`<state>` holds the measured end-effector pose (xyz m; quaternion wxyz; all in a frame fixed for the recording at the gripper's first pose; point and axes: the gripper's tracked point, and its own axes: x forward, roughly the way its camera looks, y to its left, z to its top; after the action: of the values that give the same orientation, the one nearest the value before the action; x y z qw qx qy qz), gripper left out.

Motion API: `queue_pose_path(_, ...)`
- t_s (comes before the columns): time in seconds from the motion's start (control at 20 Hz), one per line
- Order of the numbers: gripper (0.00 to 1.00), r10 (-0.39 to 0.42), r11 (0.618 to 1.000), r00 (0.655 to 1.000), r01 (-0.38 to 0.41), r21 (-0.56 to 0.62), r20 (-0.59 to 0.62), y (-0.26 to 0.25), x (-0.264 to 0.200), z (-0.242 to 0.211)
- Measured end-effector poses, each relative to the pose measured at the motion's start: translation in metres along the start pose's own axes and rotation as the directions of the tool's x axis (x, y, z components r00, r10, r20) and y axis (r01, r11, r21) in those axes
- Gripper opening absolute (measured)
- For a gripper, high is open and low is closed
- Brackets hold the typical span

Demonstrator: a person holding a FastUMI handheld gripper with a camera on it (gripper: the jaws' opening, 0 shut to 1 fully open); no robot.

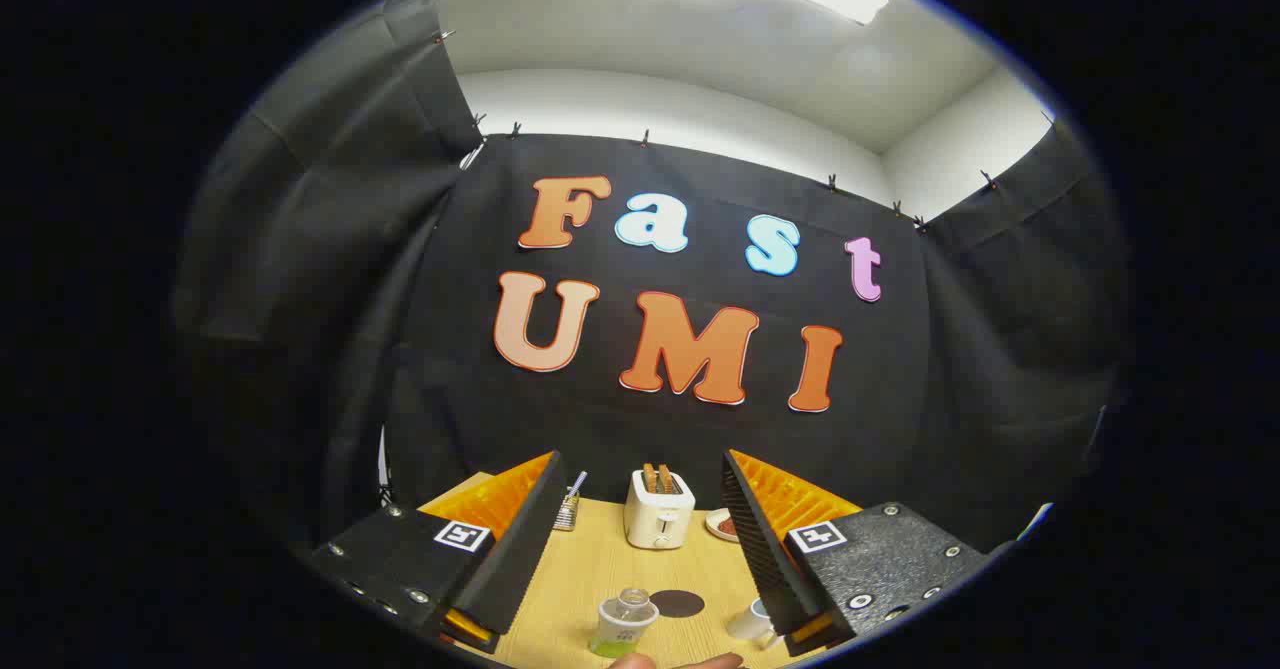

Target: Take the bottle from table, then pour the juice into the cup, finally place the bottle on the coaster

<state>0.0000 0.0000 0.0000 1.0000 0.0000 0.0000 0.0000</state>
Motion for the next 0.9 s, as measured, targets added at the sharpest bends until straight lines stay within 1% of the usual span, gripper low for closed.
queue_pose_path(0.2, 0.93, 0.024, 0.999, 1.000, -0.024, 0.026, -0.003, 0.006, 0.003, -0.004)
queue_pose_path(0.35, 0.93, 0.003, 1.000, 1.000, -0.003, 0.011, -0.017, 0.000, 0.000, -0.006)
queue_pose_path(0.6, 0.93, 0.022, 1.000, 1.000, -0.021, 0.017, -0.004, 0.007, -0.003, -0.004)
queue_pose_path(0.7, 0.93, 0.034, 0.999, 0.999, -0.034, 0.022, 0.013, 0.009, -0.004, -0.001)
queue_pose_path(0.8, 0.93, 0.039, 0.998, 0.997, -0.042, 0.049, 0.060, 0.010, -0.003, 0.006)
queue_pose_path(0.9, 0.93, 0.062, 0.997, 0.996, -0.065, 0.040, 0.071, 0.013, -0.003, 0.001)
